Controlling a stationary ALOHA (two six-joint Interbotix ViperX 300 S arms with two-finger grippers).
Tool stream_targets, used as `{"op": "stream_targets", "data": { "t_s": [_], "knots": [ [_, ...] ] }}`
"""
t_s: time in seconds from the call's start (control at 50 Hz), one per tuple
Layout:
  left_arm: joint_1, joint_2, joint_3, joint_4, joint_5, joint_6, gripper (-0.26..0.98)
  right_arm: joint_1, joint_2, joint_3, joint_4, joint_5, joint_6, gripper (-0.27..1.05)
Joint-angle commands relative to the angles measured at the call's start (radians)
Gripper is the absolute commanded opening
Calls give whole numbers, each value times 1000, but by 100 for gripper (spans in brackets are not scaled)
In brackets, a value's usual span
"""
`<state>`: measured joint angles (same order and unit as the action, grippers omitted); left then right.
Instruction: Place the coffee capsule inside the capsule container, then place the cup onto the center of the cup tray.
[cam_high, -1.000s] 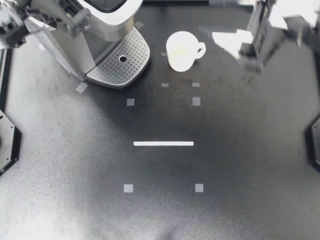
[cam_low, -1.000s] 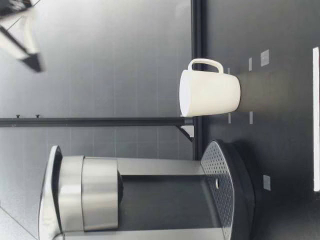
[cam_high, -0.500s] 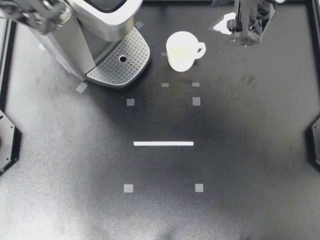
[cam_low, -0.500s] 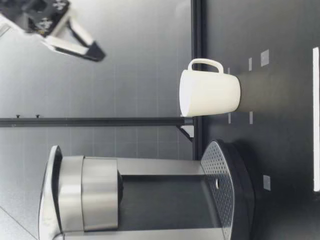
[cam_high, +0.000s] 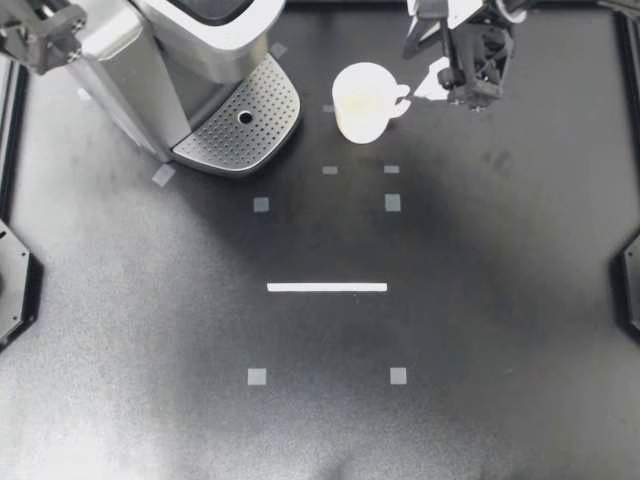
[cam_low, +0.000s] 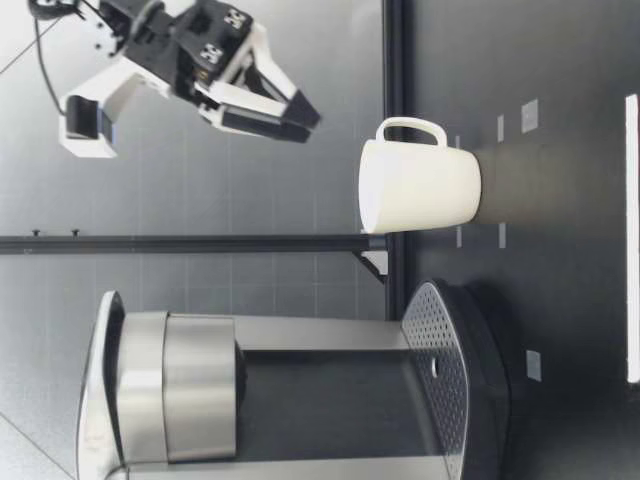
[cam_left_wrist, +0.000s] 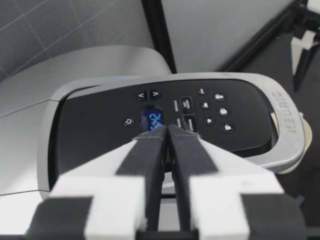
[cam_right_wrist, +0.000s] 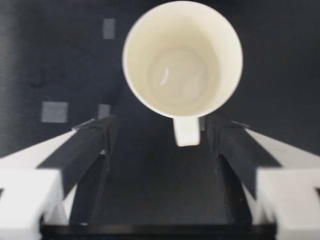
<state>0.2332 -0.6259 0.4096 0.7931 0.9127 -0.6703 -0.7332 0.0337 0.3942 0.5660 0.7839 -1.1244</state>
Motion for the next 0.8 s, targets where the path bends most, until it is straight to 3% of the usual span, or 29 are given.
{"op": "stream_targets", "data": {
  "t_s": [0.0, 0.78],
  "knots": [
    [-2, -6, -9, 3, -3, 2, 16, -8, -6, -6, -8, -31, -2, 67],
    [-2, -9, 11, 9, -11, 2, 16, -8, 95, 9, -28, -78, 0, 67]
  ]
}}
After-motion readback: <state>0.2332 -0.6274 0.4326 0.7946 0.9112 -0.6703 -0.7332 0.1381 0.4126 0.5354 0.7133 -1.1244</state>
